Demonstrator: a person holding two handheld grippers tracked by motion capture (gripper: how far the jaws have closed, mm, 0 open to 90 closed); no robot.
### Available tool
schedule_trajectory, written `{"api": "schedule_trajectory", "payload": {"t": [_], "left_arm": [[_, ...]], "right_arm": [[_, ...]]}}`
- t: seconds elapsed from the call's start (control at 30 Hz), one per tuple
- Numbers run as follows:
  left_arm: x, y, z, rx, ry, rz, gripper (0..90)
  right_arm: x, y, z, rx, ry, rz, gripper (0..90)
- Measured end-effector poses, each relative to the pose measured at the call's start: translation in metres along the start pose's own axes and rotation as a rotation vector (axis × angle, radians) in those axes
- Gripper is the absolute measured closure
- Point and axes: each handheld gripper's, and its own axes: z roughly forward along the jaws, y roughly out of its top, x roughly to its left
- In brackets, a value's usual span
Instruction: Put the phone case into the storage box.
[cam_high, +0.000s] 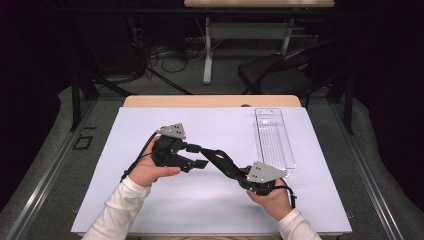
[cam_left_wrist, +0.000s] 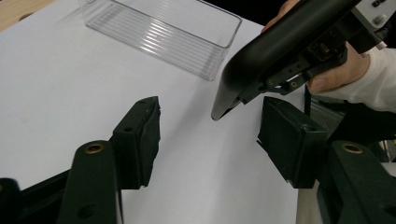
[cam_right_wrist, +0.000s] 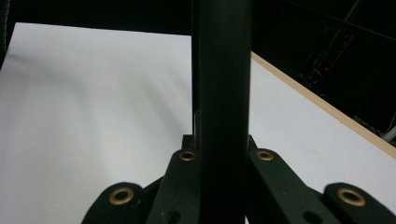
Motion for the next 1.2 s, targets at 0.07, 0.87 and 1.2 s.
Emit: {"api": "schedule_trajectory", "payload": {"t": [0.07,0.87,1.2], "left_arm": [[-0.0010,0.0004,0.0000,0.002,0.001,0.004,39.2],[-0.0040,0.0005,0.0037,-0.021,-0.033,0.002,45.1],[-0.0068,0.0014,0.0093,-0.014,-0.037,0.033,48.9]], "right_arm": [[0.0000,-0.0001,0.0001,0.001,0.003,0.002,87.3],[0.0007,-0.0016,0.0014,-0.007,0.021,0.024,87.3],[0.0022,-0.0013,0.0028,-0.016,0.046,0.037,87.3]]}}
